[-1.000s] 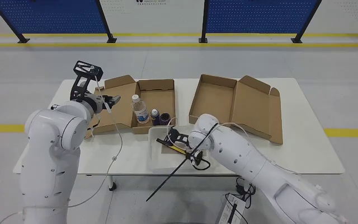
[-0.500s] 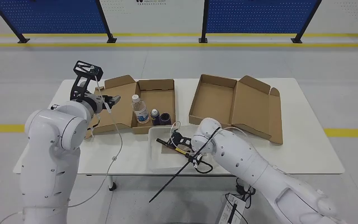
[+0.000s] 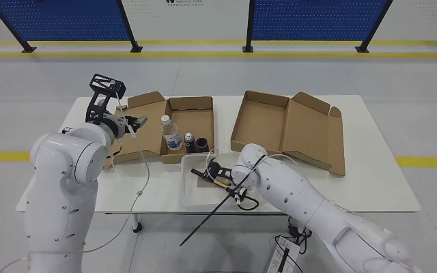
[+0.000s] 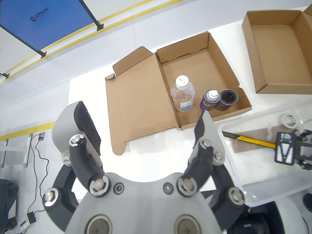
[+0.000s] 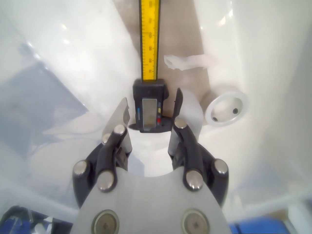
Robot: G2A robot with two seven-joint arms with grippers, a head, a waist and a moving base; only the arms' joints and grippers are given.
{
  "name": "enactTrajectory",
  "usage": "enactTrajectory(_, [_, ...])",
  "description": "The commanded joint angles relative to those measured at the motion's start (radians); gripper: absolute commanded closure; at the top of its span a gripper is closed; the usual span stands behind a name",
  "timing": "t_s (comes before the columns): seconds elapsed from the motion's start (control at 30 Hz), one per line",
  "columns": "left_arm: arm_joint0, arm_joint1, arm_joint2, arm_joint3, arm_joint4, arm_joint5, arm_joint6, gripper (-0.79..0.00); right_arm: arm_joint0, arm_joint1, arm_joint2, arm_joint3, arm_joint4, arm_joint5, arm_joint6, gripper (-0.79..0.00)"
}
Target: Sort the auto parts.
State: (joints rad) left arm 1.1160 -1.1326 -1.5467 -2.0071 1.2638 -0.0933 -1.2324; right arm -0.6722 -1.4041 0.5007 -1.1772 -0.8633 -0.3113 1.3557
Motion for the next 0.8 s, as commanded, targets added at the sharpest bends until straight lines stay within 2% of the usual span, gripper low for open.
enactTrajectory(0.0, [0.000,0.000,0.000,0.000,0.000,0.000,0.000,-0.785,0.002,-0.003,-0.004,0.010,-0.002,-0.006,-0.005,-0.379])
enactTrajectory(0.3, [0.000,0.000,0.000,0.000,0.000,0.000,0.000,-0.785,0.007,-0.014,-0.008,0.033,-0.003,-0.018,-0.018,-0.339])
enactTrajectory(0.47, [0.000,0.000,0.000,0.000,0.000,0.000,0.000,-0.785,0.008,-0.018,-0.008,0.041,-0.005,-0.019,-0.021,-0.246])
enactTrajectory(0.63, [0.000,0.000,0.000,0.000,0.000,0.000,0.000,-0.785,0.009,-0.020,-0.003,0.054,0.003,-0.029,-0.030,-0.105])
enactTrajectory(0.7, [0.000,0.000,0.000,0.000,0.000,0.000,0.000,-0.785,0.010,-0.022,-0.002,0.056,0.002,-0.032,-0.033,-0.009])
enactTrajectory(0.77, [0.000,0.000,0.000,0.000,0.000,0.000,0.000,-0.785,0.011,-0.023,-0.001,0.058,0.001,-0.033,-0.034,0.000])
